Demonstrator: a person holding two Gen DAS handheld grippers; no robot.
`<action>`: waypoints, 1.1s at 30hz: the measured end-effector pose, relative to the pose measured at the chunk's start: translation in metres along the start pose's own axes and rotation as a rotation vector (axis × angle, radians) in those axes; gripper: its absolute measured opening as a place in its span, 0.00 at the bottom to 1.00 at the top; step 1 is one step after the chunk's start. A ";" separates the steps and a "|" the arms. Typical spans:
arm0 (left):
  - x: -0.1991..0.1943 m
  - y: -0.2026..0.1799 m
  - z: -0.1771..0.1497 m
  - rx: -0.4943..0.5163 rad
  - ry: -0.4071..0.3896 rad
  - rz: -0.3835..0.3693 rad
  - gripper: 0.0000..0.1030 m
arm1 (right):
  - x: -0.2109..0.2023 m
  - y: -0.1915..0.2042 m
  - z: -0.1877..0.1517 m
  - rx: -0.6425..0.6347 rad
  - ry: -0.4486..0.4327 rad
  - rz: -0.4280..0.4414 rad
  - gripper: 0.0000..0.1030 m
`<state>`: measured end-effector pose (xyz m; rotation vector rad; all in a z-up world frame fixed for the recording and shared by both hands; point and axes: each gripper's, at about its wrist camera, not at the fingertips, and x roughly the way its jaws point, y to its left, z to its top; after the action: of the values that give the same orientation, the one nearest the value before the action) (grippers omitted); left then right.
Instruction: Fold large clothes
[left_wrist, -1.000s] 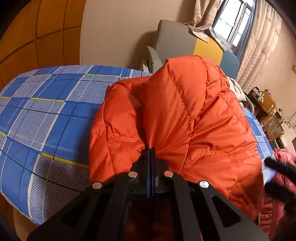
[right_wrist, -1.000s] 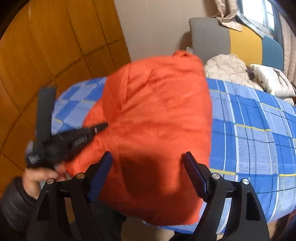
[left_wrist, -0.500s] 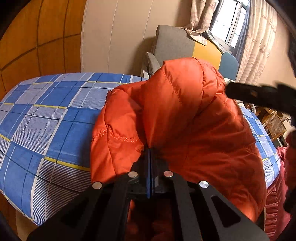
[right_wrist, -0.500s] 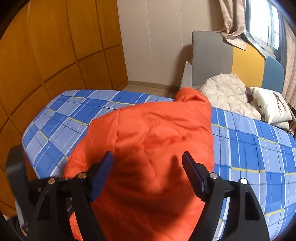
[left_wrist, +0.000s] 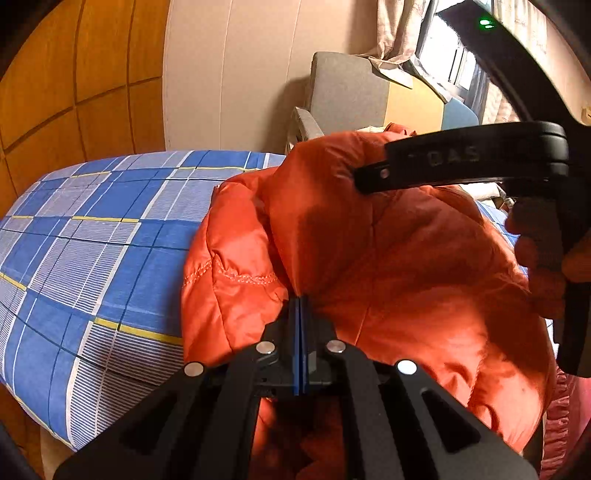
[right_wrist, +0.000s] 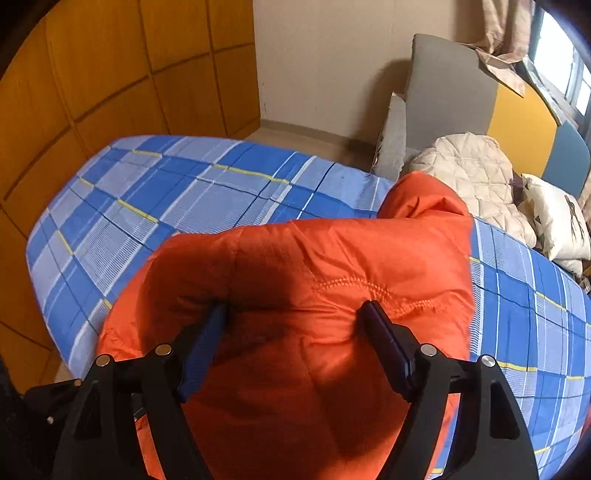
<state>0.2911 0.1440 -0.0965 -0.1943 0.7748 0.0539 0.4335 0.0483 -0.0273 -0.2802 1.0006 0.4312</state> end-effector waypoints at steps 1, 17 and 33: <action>0.001 0.000 0.000 -0.003 0.001 0.000 0.00 | 0.003 0.000 0.001 0.002 0.009 0.004 0.76; 0.019 0.007 -0.007 -0.034 0.038 0.004 0.00 | 0.027 0.002 0.005 0.048 0.071 0.074 0.85; 0.027 0.018 -0.009 -0.078 0.076 -0.001 0.02 | -0.008 -0.146 -0.118 0.494 -0.020 0.501 0.97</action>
<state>0.3016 0.1596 -0.1245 -0.2718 0.8489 0.0759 0.4105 -0.1318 -0.0763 0.4282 1.1212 0.6181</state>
